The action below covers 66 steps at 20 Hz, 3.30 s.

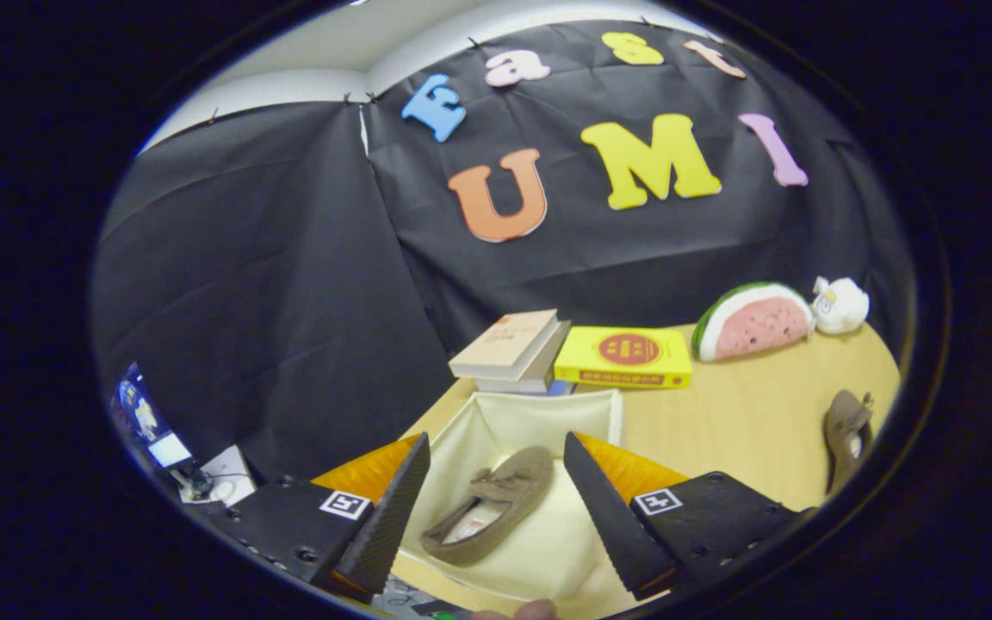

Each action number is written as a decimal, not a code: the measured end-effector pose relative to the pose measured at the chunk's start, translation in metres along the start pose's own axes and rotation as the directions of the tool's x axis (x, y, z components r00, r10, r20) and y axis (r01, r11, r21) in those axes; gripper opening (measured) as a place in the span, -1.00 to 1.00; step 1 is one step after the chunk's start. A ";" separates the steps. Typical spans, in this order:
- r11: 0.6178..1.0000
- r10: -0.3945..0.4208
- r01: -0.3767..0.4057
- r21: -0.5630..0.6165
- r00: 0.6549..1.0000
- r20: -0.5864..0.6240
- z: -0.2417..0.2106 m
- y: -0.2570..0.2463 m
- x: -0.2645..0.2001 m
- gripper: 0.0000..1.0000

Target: Open the storage box then place both shoes into the box .Put the left shoe in first, then the right shoe, with the right side of both shoes facing outward in a uniform manner.

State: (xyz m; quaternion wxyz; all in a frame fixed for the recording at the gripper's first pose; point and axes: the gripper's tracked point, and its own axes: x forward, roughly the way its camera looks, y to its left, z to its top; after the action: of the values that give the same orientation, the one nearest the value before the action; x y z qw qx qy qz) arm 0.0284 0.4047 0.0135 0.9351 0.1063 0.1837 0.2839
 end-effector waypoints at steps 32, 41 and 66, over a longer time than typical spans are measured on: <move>0.916 -0.387 0.399 -0.038 0.859 -0.336 -0.105 -0.454 -0.118 0.90; 0.899 -0.425 0.432 -0.067 0.826 -0.371 -0.127 -0.470 -0.099 -0.53; 0.880 -0.162 0.221 0.421 0.972 -0.171 0.005 -0.161 -0.041 -1.00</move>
State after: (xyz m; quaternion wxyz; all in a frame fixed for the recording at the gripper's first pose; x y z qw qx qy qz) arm 0.0780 0.2498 -0.0192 0.8967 0.2756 0.3131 0.1480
